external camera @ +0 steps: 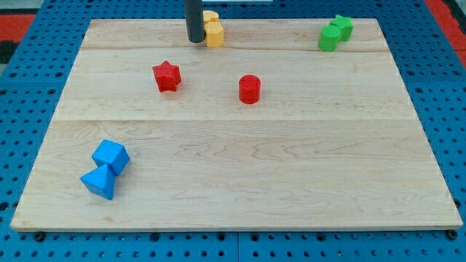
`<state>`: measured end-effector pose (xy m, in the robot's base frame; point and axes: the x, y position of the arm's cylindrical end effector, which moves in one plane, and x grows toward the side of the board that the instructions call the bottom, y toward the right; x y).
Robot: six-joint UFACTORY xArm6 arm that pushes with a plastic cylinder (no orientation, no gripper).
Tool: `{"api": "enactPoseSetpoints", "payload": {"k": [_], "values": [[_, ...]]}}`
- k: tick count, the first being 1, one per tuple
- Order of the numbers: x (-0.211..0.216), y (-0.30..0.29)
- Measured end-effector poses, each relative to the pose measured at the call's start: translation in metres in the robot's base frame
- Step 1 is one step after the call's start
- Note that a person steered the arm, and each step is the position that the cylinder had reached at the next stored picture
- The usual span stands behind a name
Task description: Separate the green circle and green star
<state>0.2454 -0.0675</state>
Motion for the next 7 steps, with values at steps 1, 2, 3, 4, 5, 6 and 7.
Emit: {"api": "enactPoseSetpoints", "payload": {"k": [1,2,3,4,5,6,7], "values": [[0.051,0.006],[0.065,0.086],[0.065,0.188],[0.065,0.282],[0.031,0.335],[-0.004,0.365],[-0.048,0.332]]}}
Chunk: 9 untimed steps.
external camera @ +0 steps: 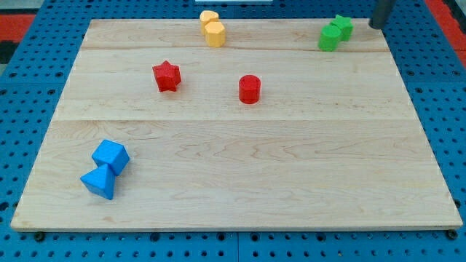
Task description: Separate the green circle and green star
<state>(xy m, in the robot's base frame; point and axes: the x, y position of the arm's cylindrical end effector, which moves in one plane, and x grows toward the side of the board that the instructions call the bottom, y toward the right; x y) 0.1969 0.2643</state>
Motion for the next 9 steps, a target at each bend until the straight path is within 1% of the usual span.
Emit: {"api": "enactPoseSetpoints", "payload": {"k": [1,2,3,4,5,6,8,9], "values": [[0.018,-0.036],[0.056,-0.049],[0.061,-0.085],[0.061,-0.115],[0.058,-0.072],[0.026,-0.077],[0.034,-0.186],[0.035,-0.2]]}}
